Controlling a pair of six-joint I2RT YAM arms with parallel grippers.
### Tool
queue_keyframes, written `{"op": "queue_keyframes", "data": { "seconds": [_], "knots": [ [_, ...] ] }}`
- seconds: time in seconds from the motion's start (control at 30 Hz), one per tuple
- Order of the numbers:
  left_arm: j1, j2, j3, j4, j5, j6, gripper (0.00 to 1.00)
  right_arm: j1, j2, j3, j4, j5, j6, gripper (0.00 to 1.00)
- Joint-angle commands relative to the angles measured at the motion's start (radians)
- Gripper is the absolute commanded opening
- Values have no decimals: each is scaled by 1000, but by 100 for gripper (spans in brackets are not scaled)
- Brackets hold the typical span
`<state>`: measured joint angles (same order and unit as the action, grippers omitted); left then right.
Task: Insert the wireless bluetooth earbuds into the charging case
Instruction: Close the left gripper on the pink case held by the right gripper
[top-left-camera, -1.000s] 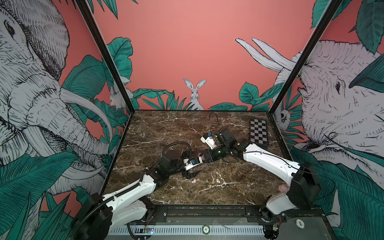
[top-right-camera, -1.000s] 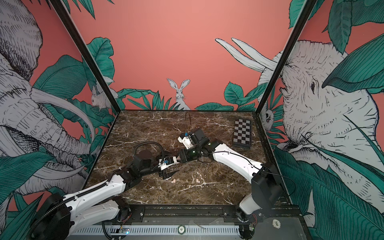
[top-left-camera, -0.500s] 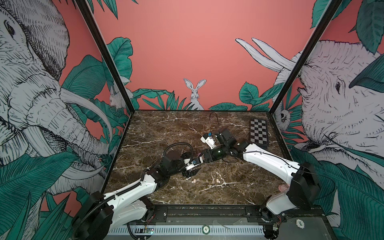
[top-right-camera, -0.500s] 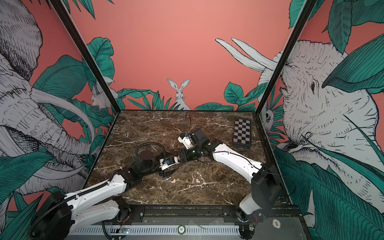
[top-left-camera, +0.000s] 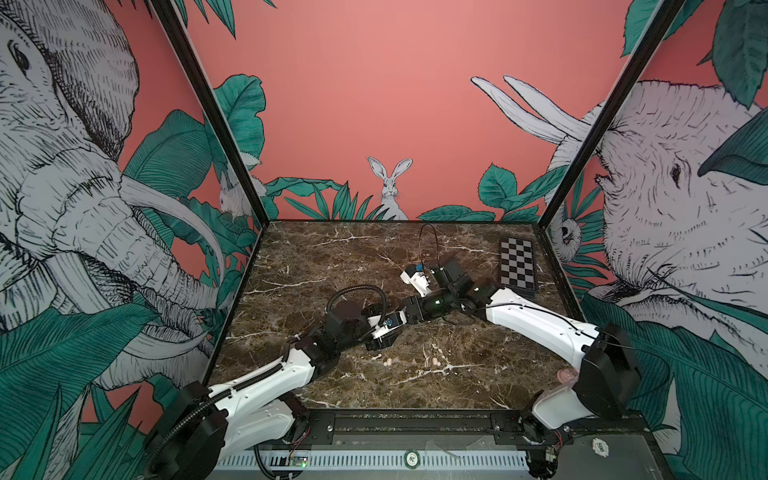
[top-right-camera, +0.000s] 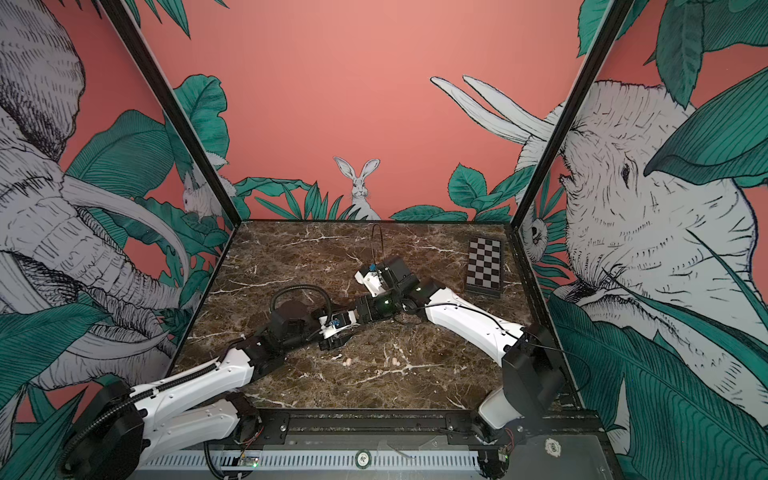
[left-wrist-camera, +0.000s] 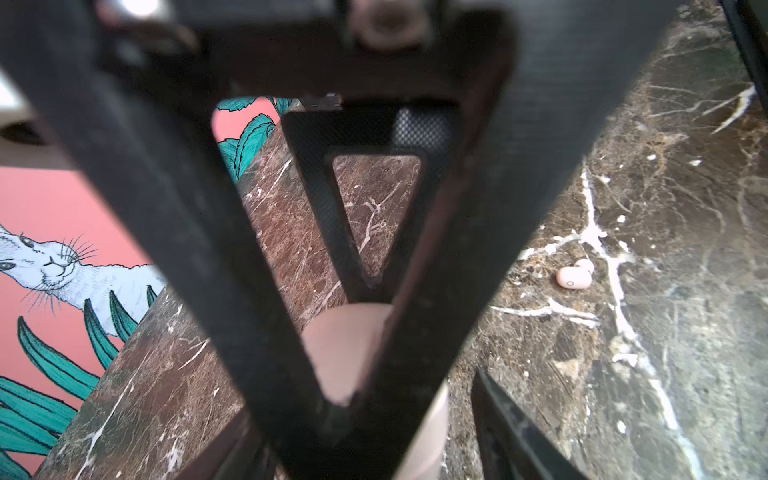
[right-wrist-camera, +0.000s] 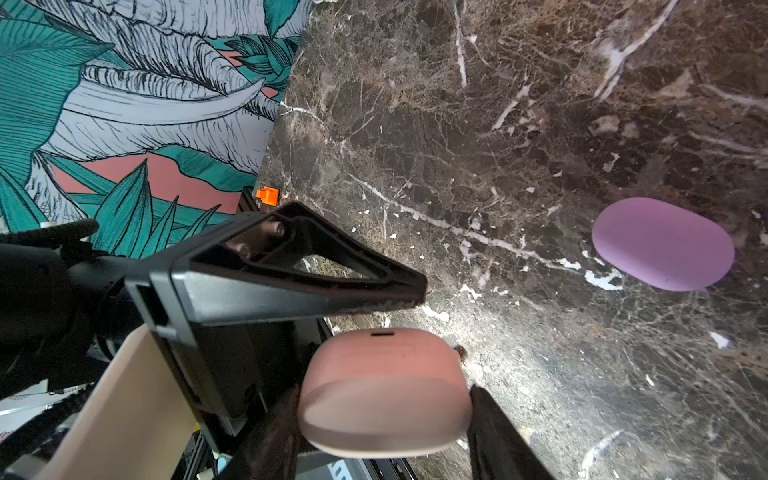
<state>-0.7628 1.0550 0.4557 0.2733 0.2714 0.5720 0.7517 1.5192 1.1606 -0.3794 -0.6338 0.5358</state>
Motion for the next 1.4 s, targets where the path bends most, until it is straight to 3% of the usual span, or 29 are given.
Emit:
{"op": "queue_keyframes", "data": {
  "seconds": [0.0, 0.7, 1.37],
  "knots": [
    [-5, -8, 14, 24, 1, 5, 69, -4, -14, -18, 33, -15, 7, 0],
    [-5, -11, 23, 0, 1, 25, 50, -1, -16, -26, 40, -24, 15, 0],
    [-7, -8, 24, -4, 5, 31, 50, 4, -6, -28, 46, -35, 21, 0]
  ]
}}
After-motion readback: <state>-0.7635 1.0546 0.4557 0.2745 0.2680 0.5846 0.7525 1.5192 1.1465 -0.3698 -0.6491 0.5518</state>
